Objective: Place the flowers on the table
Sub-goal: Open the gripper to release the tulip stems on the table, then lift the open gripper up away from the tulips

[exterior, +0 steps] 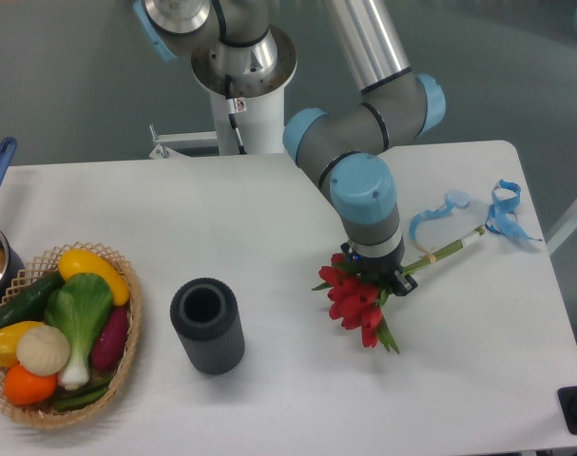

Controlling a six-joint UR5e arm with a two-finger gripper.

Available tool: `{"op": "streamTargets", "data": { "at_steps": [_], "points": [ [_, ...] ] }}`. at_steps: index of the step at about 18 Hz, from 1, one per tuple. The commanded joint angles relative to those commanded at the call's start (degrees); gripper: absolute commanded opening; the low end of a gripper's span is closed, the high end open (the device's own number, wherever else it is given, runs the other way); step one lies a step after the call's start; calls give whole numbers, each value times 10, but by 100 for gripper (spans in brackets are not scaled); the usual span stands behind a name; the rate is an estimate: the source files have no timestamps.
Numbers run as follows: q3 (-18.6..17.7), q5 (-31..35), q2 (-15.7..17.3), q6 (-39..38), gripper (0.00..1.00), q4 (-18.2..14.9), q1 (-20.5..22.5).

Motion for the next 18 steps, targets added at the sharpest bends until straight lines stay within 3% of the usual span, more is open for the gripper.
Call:
{"op": "streamTargets", "data": {
  "at_steps": [2,3,4,8,12,14,16,18],
  "points": [
    [1,-1,-2,4,44,1,0],
    [2,-2,-2,1,53,0,0],
    [3,-3,-3,3,76,1,0],
    [13,-3,2,7,100,8,1],
    [33,-18,51,5,100,8,9],
    [67,-22,59,0,100,4,12],
    [104,-21,61,-1,100,-29,17],
    [147,-33,62,6,100,-102,28]
  ]
}}
